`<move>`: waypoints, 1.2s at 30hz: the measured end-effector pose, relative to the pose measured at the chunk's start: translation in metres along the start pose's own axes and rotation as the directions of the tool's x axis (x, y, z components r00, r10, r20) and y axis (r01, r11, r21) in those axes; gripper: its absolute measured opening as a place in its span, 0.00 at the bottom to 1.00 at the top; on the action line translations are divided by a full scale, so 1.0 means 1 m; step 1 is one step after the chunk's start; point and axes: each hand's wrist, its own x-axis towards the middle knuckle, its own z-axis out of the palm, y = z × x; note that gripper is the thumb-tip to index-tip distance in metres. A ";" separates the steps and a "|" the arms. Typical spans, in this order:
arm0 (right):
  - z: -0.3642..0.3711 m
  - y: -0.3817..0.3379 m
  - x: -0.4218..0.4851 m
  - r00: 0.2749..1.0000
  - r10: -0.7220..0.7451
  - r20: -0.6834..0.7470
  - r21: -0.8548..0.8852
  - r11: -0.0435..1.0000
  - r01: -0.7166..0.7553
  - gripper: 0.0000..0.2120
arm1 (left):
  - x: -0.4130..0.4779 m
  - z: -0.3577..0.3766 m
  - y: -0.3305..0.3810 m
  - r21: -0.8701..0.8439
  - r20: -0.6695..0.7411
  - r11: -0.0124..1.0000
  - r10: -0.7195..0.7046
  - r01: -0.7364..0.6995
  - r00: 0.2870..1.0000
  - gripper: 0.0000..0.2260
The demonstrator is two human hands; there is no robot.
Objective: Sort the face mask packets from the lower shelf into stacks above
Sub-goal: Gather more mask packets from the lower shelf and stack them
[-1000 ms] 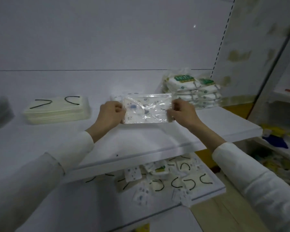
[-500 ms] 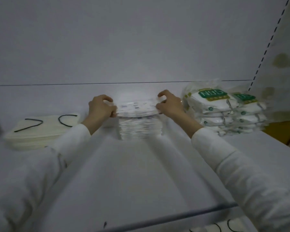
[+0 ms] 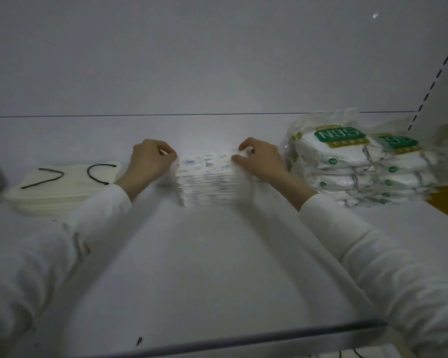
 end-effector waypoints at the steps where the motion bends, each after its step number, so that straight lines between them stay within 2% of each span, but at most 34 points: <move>1: -0.002 -0.002 0.000 1.000 -0.016 -0.025 0.003 1.000 0.016 0.17 | 0.000 -0.003 0.001 0.019 -0.012 0.999 0.026 -0.026 1.000 0.08; 6: -0.014 -0.016 -0.006 0.986 -0.139 -0.088 -0.060 0.989 0.134 0.17 | -0.004 -0.019 0.008 0.075 -0.008 0.983 0.166 -0.165 0.986 0.06; 10: -0.023 -0.025 -0.026 0.952 -0.286 -0.114 -0.163 0.950 0.266 0.17 | -0.018 -0.022 0.021 0.088 0.090 0.946 0.304 -0.312 0.948 0.05; 15: -0.038 -0.028 -0.067 0.927 -0.371 -0.053 -0.219 0.910 0.352 0.19 | -0.056 -0.020 0.047 0.049 0.161 0.922 0.372 -0.384 0.914 0.04; 25: -0.098 -0.005 -0.199 0.907 -0.422 -0.021 -0.129 0.900 0.416 0.19 | -0.187 -0.015 0.094 -0.013 0.167 0.913 0.404 -0.408 0.899 0.07; 31: -0.115 0.019 -0.296 0.896 -0.438 -0.067 -0.080 0.898 0.433 0.15 | -0.287 -0.004 0.105 -0.186 0.167 0.900 0.424 -0.394 0.890 0.08; 36: -0.099 0.045 -0.356 0.873 -0.484 -0.064 -0.093 0.874 0.478 0.11 | -0.354 0.014 0.076 -0.207 0.286 0.905 0.419 -0.371 0.862 0.05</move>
